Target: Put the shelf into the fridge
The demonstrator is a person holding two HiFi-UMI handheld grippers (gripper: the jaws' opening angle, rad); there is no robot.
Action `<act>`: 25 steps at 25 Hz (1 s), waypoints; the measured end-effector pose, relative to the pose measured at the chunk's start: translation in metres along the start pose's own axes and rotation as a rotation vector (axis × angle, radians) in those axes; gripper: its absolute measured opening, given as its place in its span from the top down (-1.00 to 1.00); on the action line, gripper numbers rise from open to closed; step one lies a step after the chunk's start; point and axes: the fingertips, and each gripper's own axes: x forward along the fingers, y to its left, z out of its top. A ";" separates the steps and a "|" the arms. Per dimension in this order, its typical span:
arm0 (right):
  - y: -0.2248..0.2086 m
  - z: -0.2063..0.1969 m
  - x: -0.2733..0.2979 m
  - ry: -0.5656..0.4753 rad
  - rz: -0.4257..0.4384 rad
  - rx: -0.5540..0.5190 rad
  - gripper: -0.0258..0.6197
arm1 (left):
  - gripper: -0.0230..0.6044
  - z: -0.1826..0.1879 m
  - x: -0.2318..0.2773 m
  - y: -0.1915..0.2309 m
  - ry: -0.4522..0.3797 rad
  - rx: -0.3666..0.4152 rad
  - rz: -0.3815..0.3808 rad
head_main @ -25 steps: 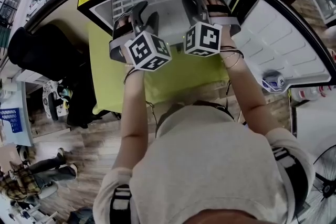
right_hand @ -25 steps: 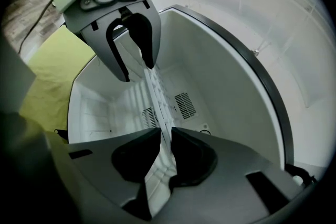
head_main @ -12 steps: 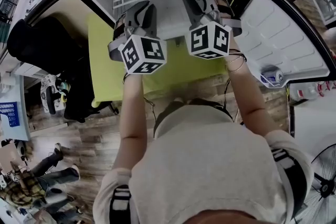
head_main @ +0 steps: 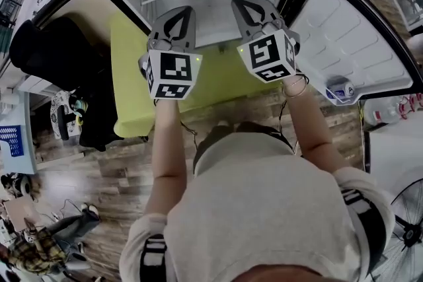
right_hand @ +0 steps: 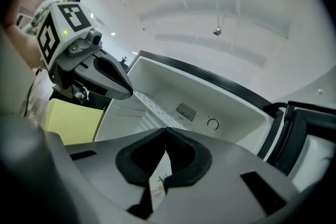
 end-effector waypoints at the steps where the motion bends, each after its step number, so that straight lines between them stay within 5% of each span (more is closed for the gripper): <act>1: 0.002 0.000 -0.003 -0.007 0.007 0.031 0.89 | 0.89 0.001 -0.002 -0.001 -0.011 -0.026 -0.009; 10: 0.012 -0.006 -0.023 -0.119 0.046 0.354 0.89 | 0.89 -0.001 -0.016 -0.016 -0.074 -0.334 -0.100; 20: 0.040 -0.024 -0.029 -0.125 0.130 0.588 0.89 | 0.89 -0.016 -0.020 -0.035 -0.098 -0.469 -0.138; 25: 0.059 -0.037 -0.032 -0.097 0.164 0.612 0.89 | 0.89 -0.027 -0.021 -0.048 -0.090 -0.518 -0.156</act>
